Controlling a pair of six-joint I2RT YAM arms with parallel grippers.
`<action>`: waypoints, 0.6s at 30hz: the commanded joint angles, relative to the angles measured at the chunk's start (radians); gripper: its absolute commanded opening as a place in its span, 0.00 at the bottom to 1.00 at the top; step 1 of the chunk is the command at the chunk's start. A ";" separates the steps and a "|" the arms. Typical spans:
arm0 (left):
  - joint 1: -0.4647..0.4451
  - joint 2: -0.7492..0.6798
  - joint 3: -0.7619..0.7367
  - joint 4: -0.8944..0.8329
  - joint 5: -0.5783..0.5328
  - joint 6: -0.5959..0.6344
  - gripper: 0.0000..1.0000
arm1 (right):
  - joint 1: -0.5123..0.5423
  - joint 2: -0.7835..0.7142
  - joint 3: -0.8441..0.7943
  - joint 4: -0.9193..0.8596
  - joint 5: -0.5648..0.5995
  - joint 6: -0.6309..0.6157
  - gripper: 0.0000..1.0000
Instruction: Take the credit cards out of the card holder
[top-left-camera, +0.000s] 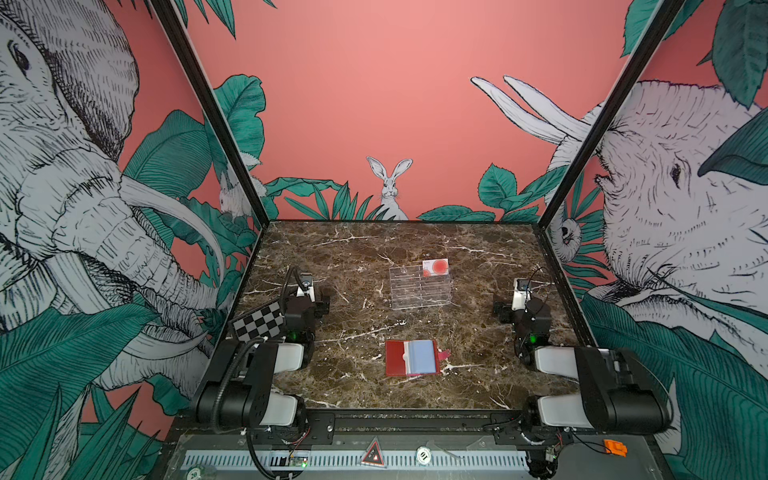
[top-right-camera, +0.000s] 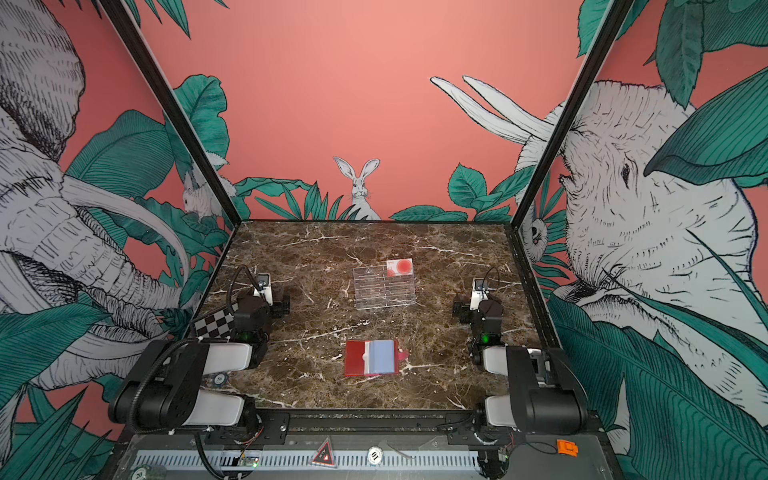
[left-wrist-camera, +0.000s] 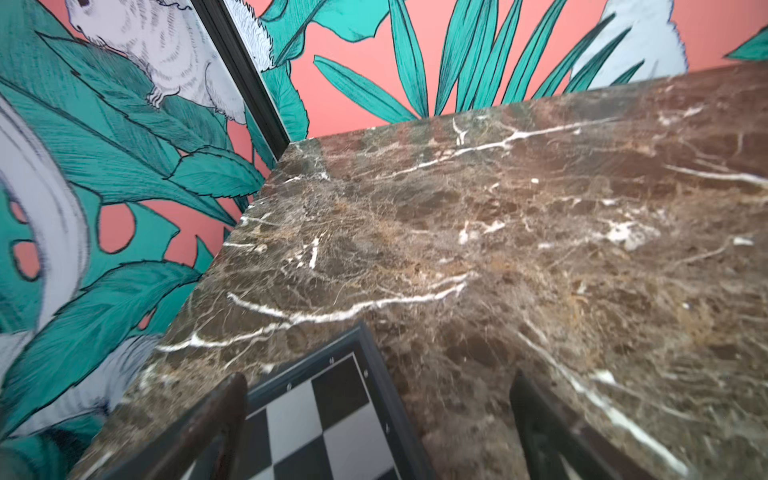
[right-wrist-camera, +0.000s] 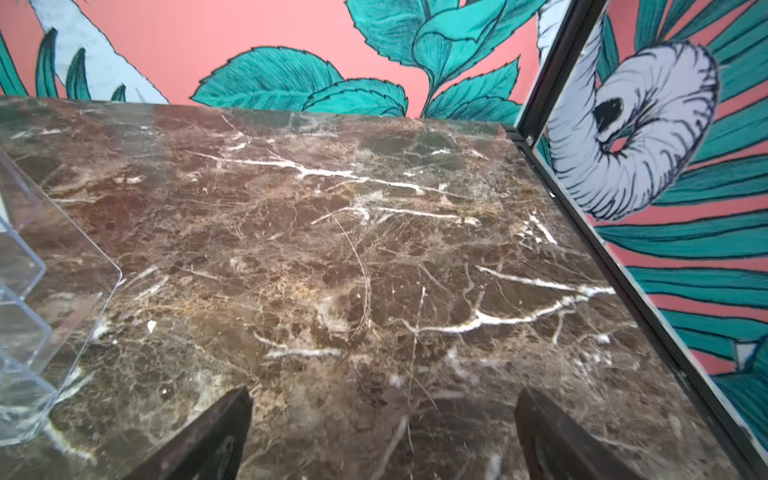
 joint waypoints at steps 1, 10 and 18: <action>0.019 0.076 -0.009 0.175 0.108 0.008 0.99 | -0.005 0.045 -0.012 0.188 -0.024 -0.017 0.98; 0.041 0.106 0.113 -0.027 0.206 0.023 0.99 | -0.024 0.101 0.106 0.002 0.096 0.055 0.98; 0.079 0.103 0.166 -0.132 0.233 -0.015 0.99 | -0.017 0.106 0.148 -0.058 0.076 0.038 0.98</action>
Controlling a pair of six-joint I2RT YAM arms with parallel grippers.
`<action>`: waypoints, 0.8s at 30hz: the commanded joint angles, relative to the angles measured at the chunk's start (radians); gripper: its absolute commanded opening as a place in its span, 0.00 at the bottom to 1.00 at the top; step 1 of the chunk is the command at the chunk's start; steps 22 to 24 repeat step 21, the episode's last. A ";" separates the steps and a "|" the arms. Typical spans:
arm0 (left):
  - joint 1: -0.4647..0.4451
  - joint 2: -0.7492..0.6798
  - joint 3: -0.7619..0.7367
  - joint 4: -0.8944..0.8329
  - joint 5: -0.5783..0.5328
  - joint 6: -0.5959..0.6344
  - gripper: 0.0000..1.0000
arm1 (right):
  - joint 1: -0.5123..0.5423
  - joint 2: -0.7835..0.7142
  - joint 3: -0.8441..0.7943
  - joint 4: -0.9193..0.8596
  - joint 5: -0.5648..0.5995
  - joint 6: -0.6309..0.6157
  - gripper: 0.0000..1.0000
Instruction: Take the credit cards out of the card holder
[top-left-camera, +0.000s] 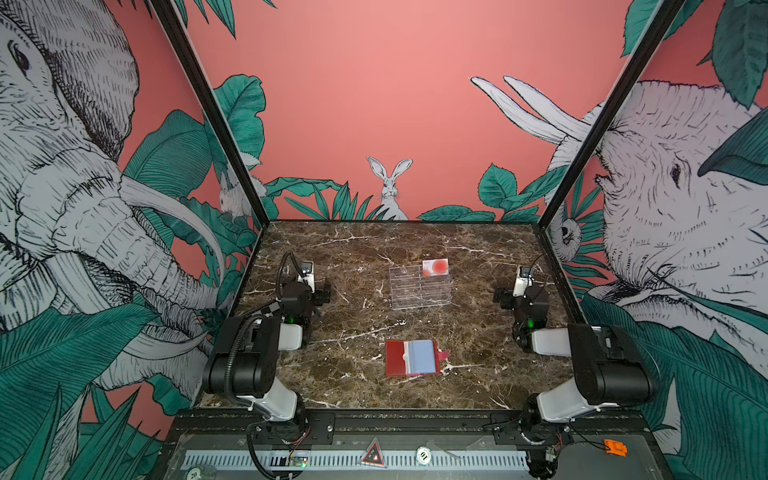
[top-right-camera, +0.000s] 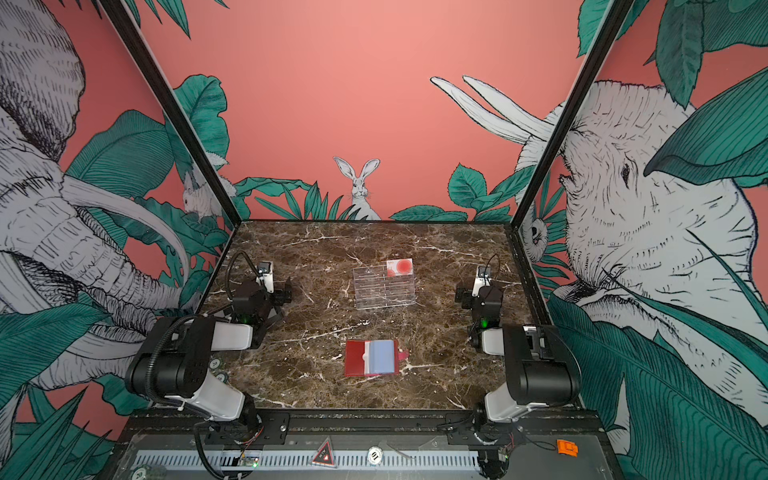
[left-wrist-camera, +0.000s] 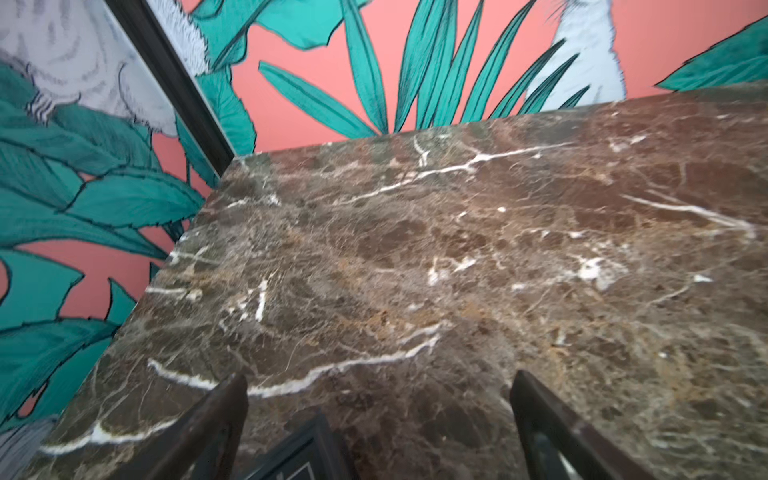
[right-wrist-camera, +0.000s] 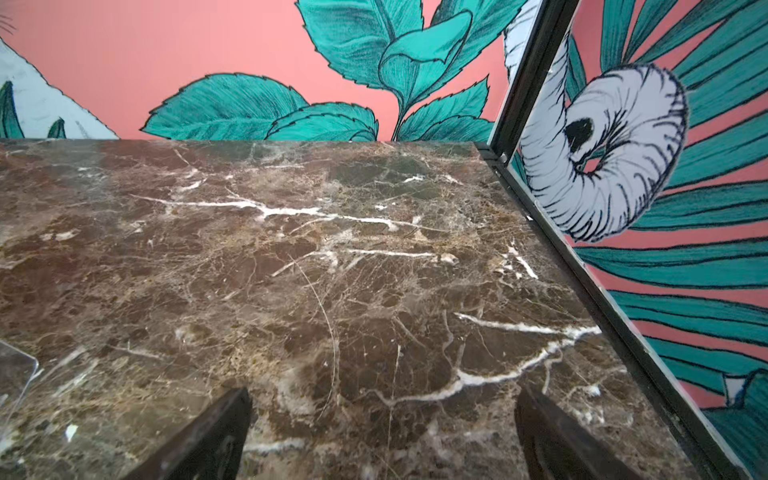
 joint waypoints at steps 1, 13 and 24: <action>0.004 -0.015 0.004 -0.044 0.024 -0.009 0.99 | 0.001 -0.009 -0.001 -0.023 0.012 0.005 0.98; 0.005 -0.019 0.006 -0.056 0.026 -0.010 0.99 | 0.006 -0.009 0.004 -0.029 0.019 0.004 0.98; 0.004 -0.021 0.004 -0.055 0.025 -0.010 0.99 | 0.005 -0.011 0.001 -0.025 0.017 0.001 0.98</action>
